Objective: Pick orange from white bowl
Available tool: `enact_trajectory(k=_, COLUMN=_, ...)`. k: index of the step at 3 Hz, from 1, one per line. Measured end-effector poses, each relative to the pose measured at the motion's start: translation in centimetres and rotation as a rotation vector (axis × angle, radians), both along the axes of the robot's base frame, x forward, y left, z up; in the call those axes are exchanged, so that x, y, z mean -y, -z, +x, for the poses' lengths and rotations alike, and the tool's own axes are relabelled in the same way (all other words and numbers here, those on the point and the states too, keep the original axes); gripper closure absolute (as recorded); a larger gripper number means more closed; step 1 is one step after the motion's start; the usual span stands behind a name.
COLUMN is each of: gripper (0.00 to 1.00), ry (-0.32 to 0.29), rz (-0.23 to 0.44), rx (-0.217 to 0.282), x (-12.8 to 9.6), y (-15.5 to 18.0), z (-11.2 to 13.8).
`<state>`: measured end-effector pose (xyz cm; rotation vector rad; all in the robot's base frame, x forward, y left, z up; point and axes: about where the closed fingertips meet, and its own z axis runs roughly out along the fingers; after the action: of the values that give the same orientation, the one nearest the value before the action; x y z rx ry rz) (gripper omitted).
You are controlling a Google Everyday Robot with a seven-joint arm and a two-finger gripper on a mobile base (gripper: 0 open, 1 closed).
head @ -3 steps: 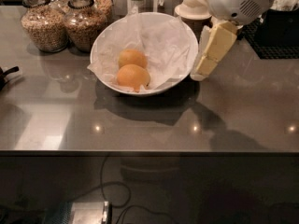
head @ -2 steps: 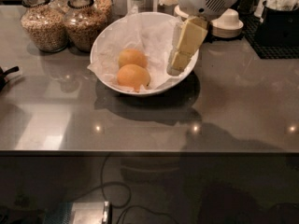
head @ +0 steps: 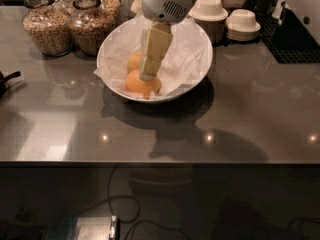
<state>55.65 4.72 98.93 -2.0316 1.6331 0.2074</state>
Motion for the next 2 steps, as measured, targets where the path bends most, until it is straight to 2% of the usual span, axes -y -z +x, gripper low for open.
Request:
enact_trajectory(k=1, gripper=0.00, ry=0.001, rz=0.000, rx=0.000, x=0.0, y=0.0, z=0.0)
enact_trajectory(k=2, gripper=0.00, ry=0.108, rz=0.020, rx=-0.003, x=0.1, y=1.1, z=1.4)
